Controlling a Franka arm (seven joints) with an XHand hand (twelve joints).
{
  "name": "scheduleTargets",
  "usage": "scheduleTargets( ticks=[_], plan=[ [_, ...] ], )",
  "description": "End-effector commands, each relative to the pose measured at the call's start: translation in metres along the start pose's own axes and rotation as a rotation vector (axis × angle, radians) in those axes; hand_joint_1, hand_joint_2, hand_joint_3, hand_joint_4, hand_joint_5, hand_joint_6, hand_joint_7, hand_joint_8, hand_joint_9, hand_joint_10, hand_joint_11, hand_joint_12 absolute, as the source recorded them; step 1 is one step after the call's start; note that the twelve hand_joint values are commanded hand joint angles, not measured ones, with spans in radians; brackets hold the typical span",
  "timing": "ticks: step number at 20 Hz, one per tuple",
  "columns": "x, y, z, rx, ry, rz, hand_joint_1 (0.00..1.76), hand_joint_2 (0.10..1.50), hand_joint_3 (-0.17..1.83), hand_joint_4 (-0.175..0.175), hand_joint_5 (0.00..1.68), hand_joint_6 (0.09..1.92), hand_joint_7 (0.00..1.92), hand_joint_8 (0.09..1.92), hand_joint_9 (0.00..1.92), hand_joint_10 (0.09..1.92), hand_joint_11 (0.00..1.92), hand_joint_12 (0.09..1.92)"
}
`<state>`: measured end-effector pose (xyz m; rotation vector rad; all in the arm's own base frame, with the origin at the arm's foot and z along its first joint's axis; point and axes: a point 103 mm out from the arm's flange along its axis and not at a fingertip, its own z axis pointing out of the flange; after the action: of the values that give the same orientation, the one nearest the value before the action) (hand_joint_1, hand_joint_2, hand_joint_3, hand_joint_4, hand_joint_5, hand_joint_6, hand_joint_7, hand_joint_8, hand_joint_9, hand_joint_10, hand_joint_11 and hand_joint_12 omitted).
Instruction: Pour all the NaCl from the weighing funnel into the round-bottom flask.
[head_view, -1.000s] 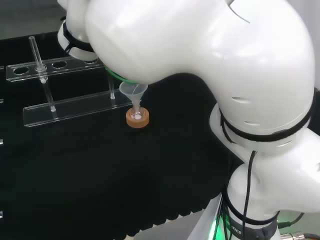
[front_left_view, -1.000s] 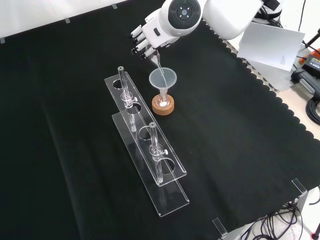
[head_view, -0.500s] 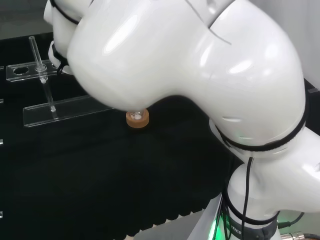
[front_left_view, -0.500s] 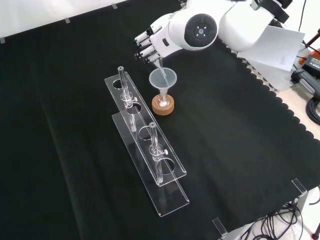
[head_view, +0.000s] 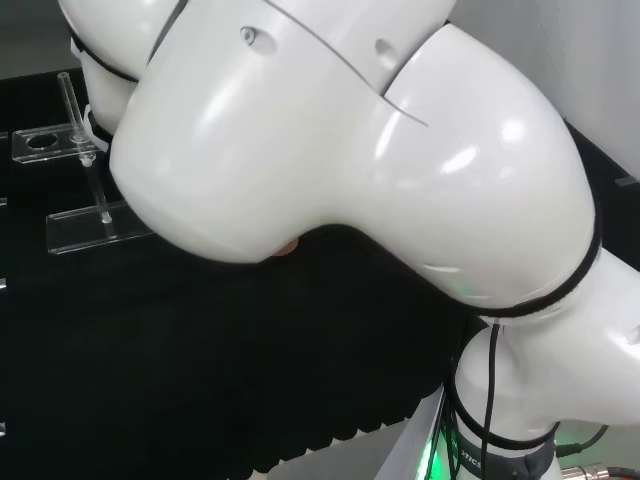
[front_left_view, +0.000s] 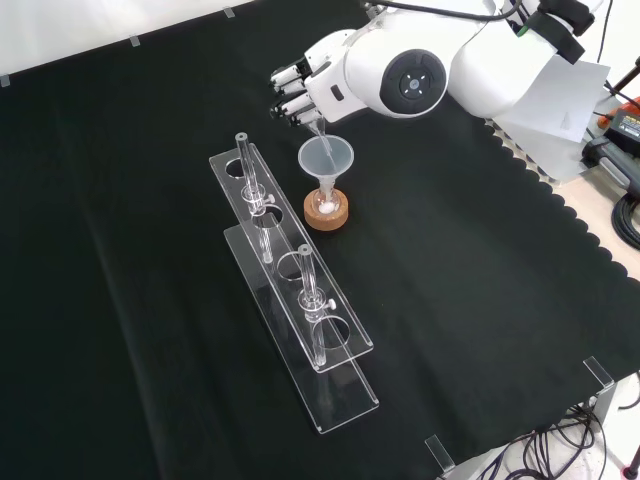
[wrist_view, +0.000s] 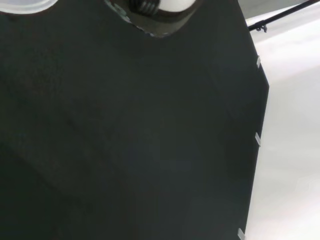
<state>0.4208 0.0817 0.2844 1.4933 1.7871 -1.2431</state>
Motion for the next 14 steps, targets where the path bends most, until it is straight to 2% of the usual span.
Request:
scheduleTargets(
  ticks=[1, 7, 8, 10, 12, 14],
  plan=[
    [-0.0026, -0.0014, -0.0011, 0.011, -0.028, 0.0, 1.13, 1.03, -0.17, 0.175, 1.43, 0.24, 0.51, 0.59, 0.91, 0.33, 0.71, 1.12],
    [-0.0053, -0.0045, -0.0042, 0.017, -0.043, 0.016, 1.13, 1.03, -0.17, 0.175, 1.44, 0.24, 0.51, 0.59, 0.9, 0.32, 0.7, 1.12],
    [-0.0031, -0.004, -0.0057, 0.063, -0.065, 0.04, 1.13, 1.03, -0.17, 0.175, 1.44, 0.24, 0.51, 0.59, 0.89, 0.32, 0.69, 1.12],
    [-0.0007, 0.0001, -0.002, 0.084, -0.073, 0.03, 1.13, 1.03, -0.17, 0.175, 1.44, 0.24, 0.51, 0.59, 0.89, 0.32, 0.69, 1.12],
    [0.0004, 0.0028, 0.0002, 0.077, -0.076, 0.03, 1.13, 1.03, -0.17, 0.175, 1.44, 0.24, 0.51, 0.59, 0.89, 0.32, 0.68, 1.12],
    [0.0001, -0.0018, -0.0056, 0.04, -0.064, 0.03, 1.13, 1.03, -0.17, 0.175, 1.44, 0.23, 0.51, 0.59, 0.88, 0.32, 0.68, 1.12]
  ],
)
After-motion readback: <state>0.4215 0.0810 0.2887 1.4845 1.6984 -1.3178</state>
